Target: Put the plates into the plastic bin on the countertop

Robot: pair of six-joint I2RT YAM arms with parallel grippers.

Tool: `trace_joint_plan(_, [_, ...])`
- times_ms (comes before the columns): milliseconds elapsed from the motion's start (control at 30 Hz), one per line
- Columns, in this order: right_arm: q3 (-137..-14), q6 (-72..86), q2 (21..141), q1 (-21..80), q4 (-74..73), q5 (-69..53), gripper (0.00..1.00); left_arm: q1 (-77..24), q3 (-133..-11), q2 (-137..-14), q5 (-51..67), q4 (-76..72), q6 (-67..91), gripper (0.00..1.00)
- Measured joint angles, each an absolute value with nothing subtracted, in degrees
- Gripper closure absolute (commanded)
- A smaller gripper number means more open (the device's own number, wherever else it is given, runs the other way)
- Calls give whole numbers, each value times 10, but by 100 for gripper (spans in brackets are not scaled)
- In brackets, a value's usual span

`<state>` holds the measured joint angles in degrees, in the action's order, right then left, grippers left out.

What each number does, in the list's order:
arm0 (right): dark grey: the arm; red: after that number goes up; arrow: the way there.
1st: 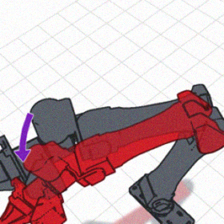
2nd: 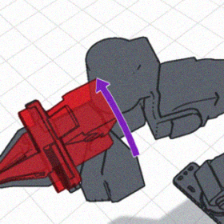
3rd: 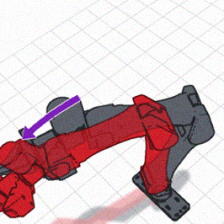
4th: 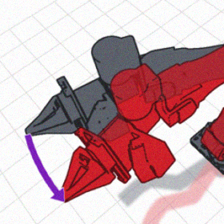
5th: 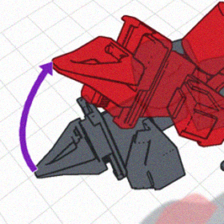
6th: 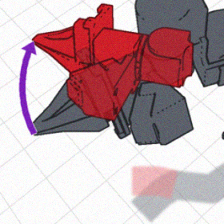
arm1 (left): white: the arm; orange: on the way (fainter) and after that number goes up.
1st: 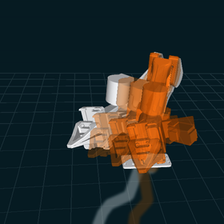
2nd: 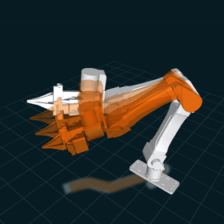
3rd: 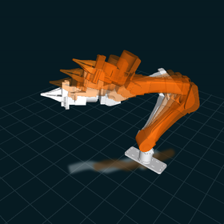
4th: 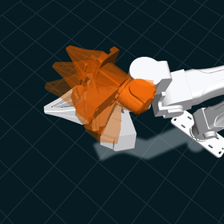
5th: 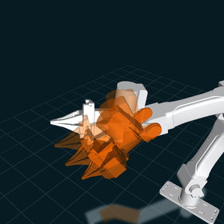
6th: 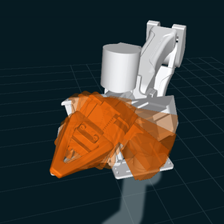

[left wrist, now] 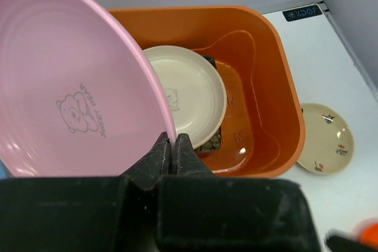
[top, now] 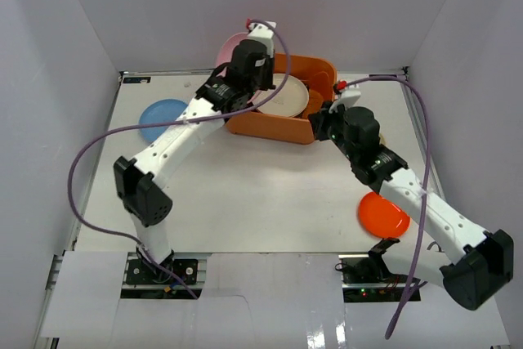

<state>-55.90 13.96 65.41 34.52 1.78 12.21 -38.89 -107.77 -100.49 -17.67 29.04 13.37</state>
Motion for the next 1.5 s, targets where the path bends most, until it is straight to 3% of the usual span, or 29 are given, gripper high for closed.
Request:
trace_joint_plan(367, [-388,195,486,346,-4,114,92,-423,-1318,-1305,-163,283,-8,100])
trace_joint_plan(700, [-338,209,435,346,-14,106,92,-431,-1336,-1381,-126,277,-48,100])
trace_joint_plan(733, [-338,208,431,346,-14,108,92,-431,-1336,-1384,-126,277,-49,97])
trace_joint_plan(767, [-338,208,427,346,-15,110,92,-432,-1336,-1388,-126,278,-51,84])
trace_joint_plan(833, [-338,206,419,346,-17,115,92,-433,-1336,-1392,-126,278,-56,70])
trace_joint_plan(867, [-338,205,417,346,-19,117,92,-433,-1336,-1392,-125,278,-57,50])
trace_joint_plan(1000, [-338,204,411,346,-30,124,92,-433,-1346,-1392,-120,268,-58,12])
trace_joint_plan(1100, [-338,203,411,346,-32,133,92,-432,-1361,-1391,-120,258,-56,5])
trace_joint_plan(1300, [-338,203,415,346,-39,138,92,-430,-1341,-1342,-132,239,-34,5])
trace_joint_plan(1500, [-330,206,428,346,-33,126,92,-380,-1142,-1126,-129,219,70,5])
